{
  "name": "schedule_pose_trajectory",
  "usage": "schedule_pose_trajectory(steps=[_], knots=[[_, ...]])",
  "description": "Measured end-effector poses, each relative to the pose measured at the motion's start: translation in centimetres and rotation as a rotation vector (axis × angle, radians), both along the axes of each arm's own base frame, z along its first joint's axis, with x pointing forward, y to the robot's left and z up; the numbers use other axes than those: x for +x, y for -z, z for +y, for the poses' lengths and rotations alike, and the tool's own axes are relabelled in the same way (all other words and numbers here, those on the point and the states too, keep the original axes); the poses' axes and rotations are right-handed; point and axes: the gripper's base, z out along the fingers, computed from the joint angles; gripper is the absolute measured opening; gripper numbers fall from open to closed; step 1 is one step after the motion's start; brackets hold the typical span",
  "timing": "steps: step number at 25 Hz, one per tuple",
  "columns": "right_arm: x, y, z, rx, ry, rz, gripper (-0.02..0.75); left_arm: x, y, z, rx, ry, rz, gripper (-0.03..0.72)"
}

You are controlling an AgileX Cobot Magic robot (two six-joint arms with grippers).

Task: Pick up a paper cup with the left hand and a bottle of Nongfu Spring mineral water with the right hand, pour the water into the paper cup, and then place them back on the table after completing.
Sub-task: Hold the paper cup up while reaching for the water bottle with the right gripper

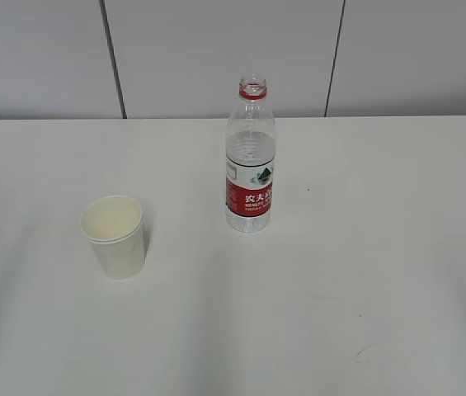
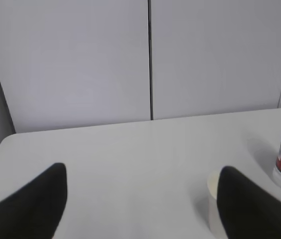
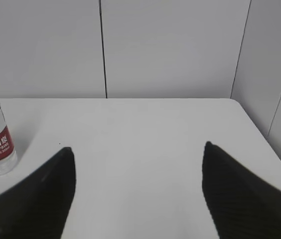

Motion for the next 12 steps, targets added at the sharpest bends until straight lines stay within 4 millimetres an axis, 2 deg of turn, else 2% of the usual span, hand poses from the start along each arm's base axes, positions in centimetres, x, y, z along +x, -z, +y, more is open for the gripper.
schedule_pose_trajectory(steps=[4, 9, 12], knots=[[0.0, 0.0, 0.0, 0.027, 0.003, -0.006, 0.586, 0.1, -0.5, 0.0, -0.007, -0.005, -0.076, 0.564], [0.2, 0.1, 0.0, 0.023, 0.002, -0.008, 0.586, 0.7, -0.7, 0.0, -0.008, -0.008, -0.081, 0.564], [1.1, 0.0, -0.1, -0.009, -0.002, 0.025, 0.586, 1.5, -0.7, 0.0, -0.007, -0.01, -0.069, 0.564]])
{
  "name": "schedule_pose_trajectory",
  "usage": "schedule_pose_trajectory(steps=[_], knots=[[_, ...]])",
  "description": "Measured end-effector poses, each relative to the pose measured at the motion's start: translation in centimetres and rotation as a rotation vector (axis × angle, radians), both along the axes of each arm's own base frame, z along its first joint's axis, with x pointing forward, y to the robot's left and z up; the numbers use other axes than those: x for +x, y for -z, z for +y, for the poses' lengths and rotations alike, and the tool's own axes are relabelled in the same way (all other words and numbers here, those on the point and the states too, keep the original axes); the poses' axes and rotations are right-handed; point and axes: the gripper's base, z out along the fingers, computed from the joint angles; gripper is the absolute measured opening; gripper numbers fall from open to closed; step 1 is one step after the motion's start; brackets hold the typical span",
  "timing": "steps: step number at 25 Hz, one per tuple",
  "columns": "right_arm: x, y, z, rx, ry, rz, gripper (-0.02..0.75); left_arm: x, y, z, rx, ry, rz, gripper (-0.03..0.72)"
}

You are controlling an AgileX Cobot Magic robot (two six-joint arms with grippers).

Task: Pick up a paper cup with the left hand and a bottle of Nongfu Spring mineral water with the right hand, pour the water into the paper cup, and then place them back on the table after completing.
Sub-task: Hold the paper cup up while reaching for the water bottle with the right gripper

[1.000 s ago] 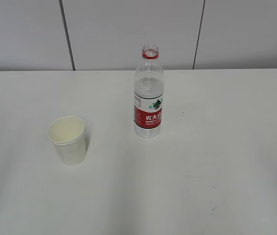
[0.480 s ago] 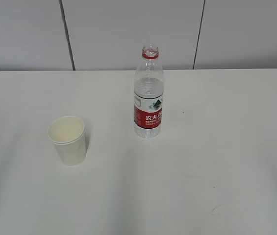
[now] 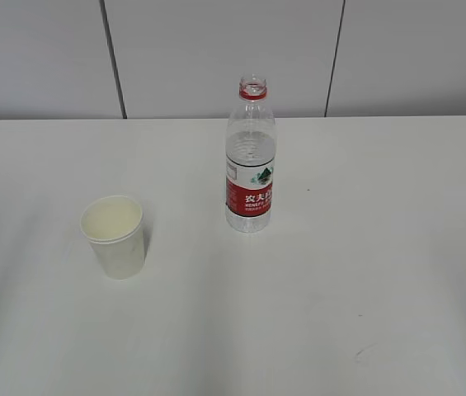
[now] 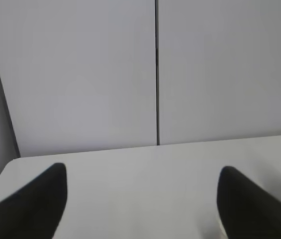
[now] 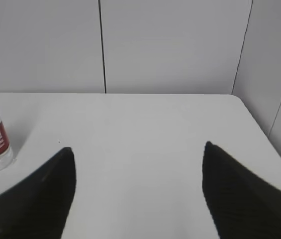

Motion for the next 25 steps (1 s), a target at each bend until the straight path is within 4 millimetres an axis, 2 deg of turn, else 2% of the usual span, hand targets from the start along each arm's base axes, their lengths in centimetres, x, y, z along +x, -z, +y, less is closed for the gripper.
schedule_pose_trajectory(steps=[4, 9, 17, 25], knots=[[1.5, 0.1, -0.1, -0.03, -0.002, -0.026, 0.585, 1.4, 0.2, 0.0, 0.0, -0.005, 0.01, 0.564], [2.9, 0.4, -0.1, -0.053, -0.017, -0.049, 0.586, 3.1, 1.8, 0.0, -0.001, -0.015, 0.006, 0.564], [6.0, 1.0, 1.2, -0.165, -0.177, 0.009, 0.586, 5.0, 2.9, -0.1, -0.009, -0.02, 0.02, 0.564], [9.5, 1.8, 2.3, -0.188, -0.249, -0.013, 0.586, 7.4, 5.0, -2.3, -0.026, 0.112, 0.164, 0.564]])
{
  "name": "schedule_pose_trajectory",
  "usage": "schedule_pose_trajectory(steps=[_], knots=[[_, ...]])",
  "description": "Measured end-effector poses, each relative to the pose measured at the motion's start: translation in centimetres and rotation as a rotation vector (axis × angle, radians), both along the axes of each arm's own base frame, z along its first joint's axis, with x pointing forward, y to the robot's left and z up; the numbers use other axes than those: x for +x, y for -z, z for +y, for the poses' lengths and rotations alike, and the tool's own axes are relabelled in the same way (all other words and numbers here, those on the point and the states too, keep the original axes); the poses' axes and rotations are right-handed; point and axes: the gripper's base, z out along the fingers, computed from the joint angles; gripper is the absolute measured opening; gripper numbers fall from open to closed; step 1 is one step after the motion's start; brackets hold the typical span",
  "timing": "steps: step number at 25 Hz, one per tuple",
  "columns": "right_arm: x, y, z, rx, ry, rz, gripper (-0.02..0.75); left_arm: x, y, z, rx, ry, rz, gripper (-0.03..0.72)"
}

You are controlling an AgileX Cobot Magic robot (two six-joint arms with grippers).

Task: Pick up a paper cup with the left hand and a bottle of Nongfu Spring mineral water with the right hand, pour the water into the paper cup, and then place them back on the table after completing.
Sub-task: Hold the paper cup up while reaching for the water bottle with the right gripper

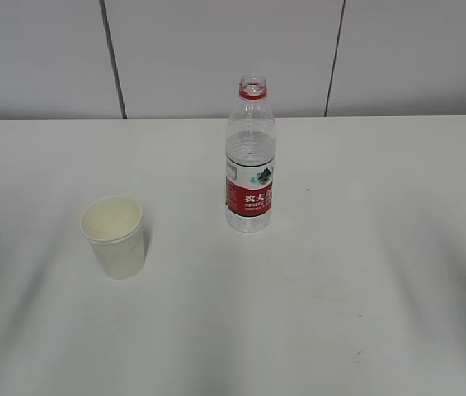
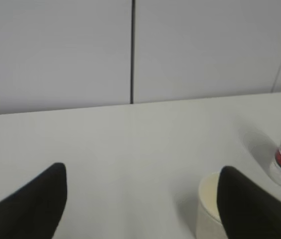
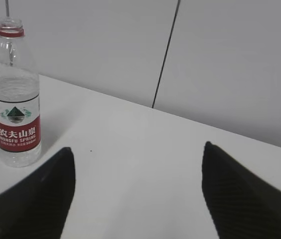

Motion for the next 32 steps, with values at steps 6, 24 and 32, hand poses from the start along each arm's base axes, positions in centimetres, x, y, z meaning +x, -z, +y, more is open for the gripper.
schedule_pose_trajectory(steps=[6, 24, 32], knots=[[2.3, 0.1, 0.9, -0.024, -0.072, 0.058, 0.586, 1.4, 1.4, -1.0, 0.01, 0.038, 0.019, 0.564], [8.8, 4.0, 2.9, 0.023, -0.197, 0.202, 0.586, 5.7, 9.2, -3.4, 0.213, 0.206, 0.214, 0.564], [9.5, 5.5, 3.6, 0.04, -0.262, 0.203, 0.586, 7.0, 12.0, -4.7, 0.204, 0.308, 0.159, 0.564]])
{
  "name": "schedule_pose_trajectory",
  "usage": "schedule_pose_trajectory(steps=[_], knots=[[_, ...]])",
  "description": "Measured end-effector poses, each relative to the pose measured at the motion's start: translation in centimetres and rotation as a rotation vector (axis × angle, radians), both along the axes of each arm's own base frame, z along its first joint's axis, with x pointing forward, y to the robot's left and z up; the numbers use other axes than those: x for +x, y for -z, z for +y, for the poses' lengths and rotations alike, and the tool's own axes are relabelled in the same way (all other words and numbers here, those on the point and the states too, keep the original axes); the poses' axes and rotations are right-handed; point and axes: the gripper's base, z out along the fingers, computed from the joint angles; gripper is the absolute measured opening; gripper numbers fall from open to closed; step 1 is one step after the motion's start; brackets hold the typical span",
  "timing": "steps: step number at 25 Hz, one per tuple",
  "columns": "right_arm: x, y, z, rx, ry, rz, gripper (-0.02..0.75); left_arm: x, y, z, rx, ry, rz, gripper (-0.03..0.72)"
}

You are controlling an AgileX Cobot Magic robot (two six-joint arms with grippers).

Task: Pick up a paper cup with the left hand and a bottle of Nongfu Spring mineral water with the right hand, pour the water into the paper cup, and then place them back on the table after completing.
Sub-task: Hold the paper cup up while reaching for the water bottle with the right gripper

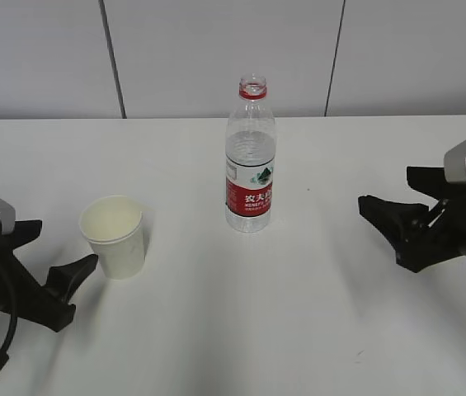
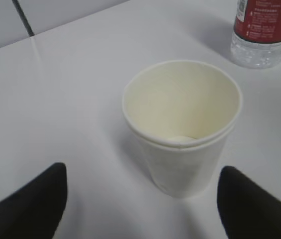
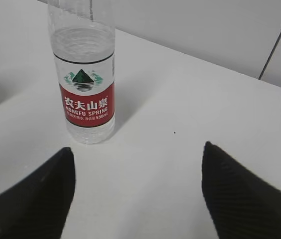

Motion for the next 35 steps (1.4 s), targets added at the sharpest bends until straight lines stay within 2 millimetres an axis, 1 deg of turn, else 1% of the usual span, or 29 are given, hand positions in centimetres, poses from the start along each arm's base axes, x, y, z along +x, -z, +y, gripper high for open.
schedule_pose_trajectory(steps=[3, 9, 12, 18, 25, 32, 35], knots=[[0.1, 0.2, 0.1, 0.0, -0.01, 0.002, 0.586, 0.3, 0.8, -0.4, -0.036, 0.022, 0.023, 0.564], [0.1, 0.2, 0.2, -0.001, -0.02, -0.002, 0.586, 0.7, 1.5, -1.1, -0.108, 0.051, 0.043, 0.564], [0.1, 0.2, 0.2, -0.001, -0.022, -0.004, 0.586, 1.2, 1.9, -1.4, -0.116, 0.076, 0.054, 0.564], [0.0, 0.1, 0.2, -0.001, -0.029, -0.01, 0.585, 3.1, 2.7, -2.3, -0.14, 0.098, 0.058, 0.564], [0.1, 0.0, 0.4, 0.019, -0.04, -0.034, 0.586, 3.6, 4.0, -2.6, -0.147, 0.109, 0.092, 0.564], [0.8, 0.7, 0.9, 0.026, -0.089, -0.036, 0.586, 4.4, 3.7, -2.8, -0.177, 0.109, 0.057, 0.562], [1.5, 0.8, 1.1, 0.03, -0.103, -0.042, 0.586, 4.5, 3.7, -2.8, -0.179, 0.109, 0.056, 0.538]])
